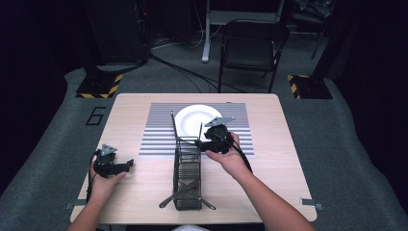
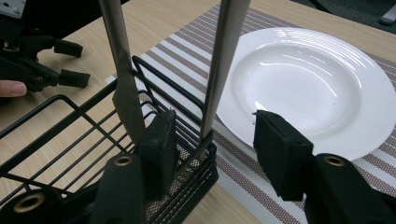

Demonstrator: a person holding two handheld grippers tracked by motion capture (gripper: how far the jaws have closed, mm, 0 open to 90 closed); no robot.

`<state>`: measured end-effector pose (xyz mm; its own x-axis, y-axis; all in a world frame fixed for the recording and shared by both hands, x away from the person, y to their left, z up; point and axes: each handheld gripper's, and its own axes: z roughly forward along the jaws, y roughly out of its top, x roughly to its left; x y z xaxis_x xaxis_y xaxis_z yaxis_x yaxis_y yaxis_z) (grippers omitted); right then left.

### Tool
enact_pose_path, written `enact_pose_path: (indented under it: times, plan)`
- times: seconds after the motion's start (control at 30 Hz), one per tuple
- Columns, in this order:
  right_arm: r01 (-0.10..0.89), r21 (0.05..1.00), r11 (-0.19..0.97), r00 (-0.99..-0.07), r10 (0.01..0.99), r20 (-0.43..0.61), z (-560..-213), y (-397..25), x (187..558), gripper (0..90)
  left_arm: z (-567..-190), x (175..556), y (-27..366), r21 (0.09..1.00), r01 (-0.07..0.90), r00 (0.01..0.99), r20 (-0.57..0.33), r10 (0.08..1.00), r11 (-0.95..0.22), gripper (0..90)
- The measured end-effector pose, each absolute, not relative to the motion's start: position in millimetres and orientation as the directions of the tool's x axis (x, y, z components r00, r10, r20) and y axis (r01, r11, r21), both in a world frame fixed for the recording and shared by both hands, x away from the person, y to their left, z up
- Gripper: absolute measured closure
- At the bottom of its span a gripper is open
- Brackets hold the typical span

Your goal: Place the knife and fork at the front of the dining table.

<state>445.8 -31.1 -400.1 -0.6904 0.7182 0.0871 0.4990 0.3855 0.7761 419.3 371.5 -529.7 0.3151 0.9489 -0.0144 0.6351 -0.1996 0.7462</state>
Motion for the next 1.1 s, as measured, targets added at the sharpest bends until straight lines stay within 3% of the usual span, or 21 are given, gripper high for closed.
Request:
enact_pose_path:
  times: [0.73,1.1]
  plan:
    - [0.463,0.787,0.407,-0.715,0.697,0.06,-392,-23,445,83.1,-530,419,371,0.747,0.634,0.317,-0.015,0.948,-0.2,13.7]
    - [0.426,0.795,0.431,-0.721,0.692,0.011,-391,-20,436,85.5,-530,419,371,0.746,0.634,0.317,-0.015,0.948,-0.201,13.7]
